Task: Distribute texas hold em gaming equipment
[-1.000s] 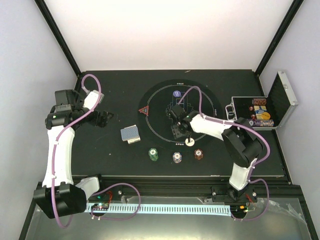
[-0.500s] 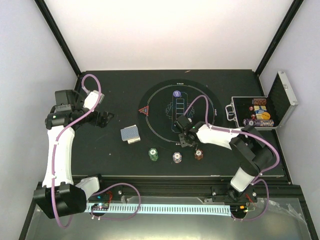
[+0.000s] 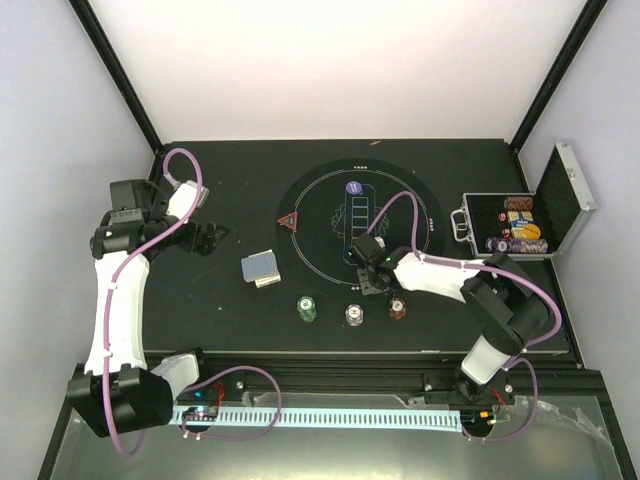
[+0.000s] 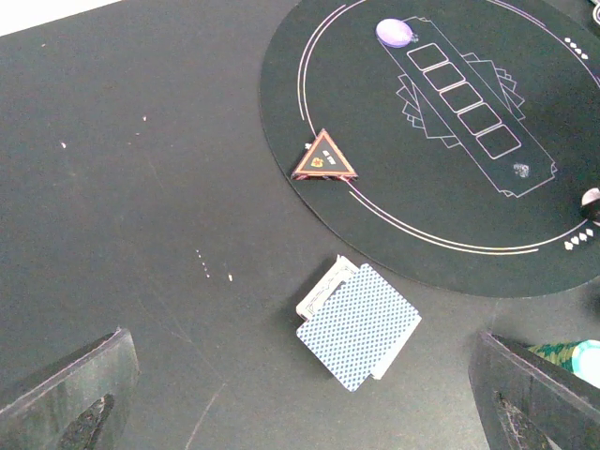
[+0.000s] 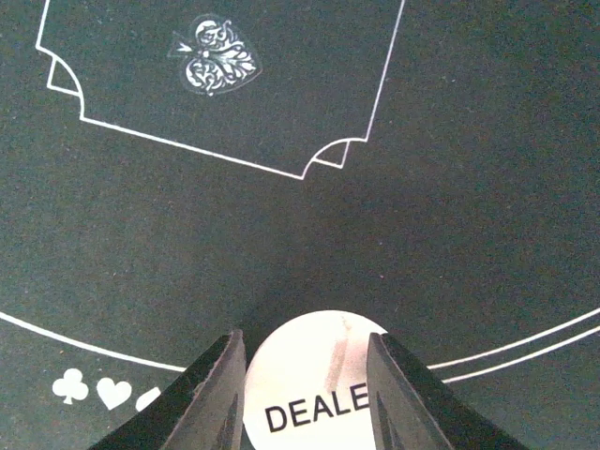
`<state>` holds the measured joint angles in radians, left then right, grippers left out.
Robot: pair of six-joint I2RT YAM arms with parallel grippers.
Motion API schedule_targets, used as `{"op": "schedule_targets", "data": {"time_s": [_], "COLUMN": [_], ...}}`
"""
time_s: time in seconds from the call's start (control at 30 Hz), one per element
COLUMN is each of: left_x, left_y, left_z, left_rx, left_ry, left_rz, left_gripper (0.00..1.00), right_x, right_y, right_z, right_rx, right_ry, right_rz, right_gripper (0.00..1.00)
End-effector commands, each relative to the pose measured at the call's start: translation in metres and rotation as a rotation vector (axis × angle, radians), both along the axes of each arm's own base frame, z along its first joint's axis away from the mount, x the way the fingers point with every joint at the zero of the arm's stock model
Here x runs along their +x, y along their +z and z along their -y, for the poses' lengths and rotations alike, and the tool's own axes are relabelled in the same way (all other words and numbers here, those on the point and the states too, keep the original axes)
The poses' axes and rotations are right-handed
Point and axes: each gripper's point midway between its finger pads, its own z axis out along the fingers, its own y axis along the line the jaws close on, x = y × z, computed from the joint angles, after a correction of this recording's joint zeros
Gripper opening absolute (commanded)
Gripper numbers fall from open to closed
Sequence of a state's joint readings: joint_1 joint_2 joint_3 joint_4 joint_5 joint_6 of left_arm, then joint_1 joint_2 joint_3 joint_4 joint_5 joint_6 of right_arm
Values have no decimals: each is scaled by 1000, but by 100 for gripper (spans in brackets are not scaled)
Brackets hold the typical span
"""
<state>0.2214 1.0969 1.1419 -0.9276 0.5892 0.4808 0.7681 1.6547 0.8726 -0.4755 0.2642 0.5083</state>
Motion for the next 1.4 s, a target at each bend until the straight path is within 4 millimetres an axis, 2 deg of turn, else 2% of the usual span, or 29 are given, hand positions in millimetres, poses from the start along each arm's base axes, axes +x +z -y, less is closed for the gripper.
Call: {"op": "schedule_targets", "data": {"time_s": [0.0,0.13,0.27,0.43,0.6,0.8,0.9,1.1,1.37], "left_x": [-4,-5,-4,-1,1,-2,-1,4,3], "left_y": [15,14,13,14,18,22,24,34,27], "left_z": [2,2,0,-2,-2,-3,-3,-5,-9], "left_rx": [1,6,18,40,64,107,119,119,125], "left_ry": [-19,-21,-20,-28,-61,-117,-139,-128,-101], "left_rz": [38,36,35,38,40,4,-3,-12,-32], "left_gripper": [99,99,99,99,99,99,99,99,99], "right_x": [2,9,12,0,-21,-31,-27,-9,14], "right_y": [-10,-4,16,28,11,-14,-21,-16,-11], "right_z": [19,25,21,11,9,13,12,11,42], "right_rx": [-67,-99,-77,-20,48,26,3,-8,-15], "right_ry": [-66,-97,-93,-63,-62,-71,-82,-120,-208], "right_rz": [-17,-10,34,37,-17,-73,-85,-68,-64], "right_gripper": [37,38,43,46,44,37,34,32,31]}}
